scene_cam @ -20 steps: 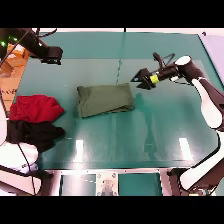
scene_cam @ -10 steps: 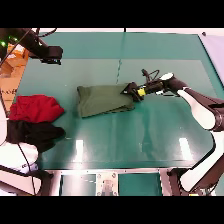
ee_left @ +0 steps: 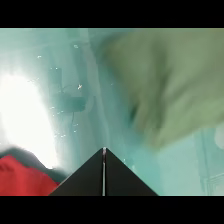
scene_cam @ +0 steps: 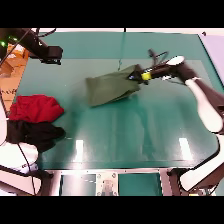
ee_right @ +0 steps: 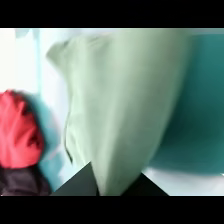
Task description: Fold the shirts.
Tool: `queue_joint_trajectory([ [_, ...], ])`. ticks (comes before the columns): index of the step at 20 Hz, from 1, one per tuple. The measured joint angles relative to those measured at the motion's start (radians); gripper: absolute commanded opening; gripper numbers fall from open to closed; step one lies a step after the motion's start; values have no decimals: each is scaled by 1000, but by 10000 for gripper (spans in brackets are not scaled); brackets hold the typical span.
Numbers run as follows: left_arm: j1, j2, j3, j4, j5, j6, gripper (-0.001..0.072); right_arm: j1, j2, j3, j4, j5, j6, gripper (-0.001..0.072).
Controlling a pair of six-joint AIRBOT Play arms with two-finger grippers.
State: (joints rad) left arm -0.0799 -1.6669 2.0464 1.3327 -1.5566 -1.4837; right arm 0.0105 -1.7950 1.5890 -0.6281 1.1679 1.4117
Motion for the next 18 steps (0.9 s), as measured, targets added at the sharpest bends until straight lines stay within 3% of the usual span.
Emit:
queue_joint_trajectory([
  [4, 0, 0, 0, 0, 0, 0, 21, -272, 161, -23, -206, 97, 81, 15],
  [10, 0, 0, 0, 0, 0, 0, 21, -789, 394, -230, -373, 114, 112, 15],
  [18, 0, 0, 0, -1, 2, -1, 21, -1358, 598, -681, -412, -65, 81, 15],
])
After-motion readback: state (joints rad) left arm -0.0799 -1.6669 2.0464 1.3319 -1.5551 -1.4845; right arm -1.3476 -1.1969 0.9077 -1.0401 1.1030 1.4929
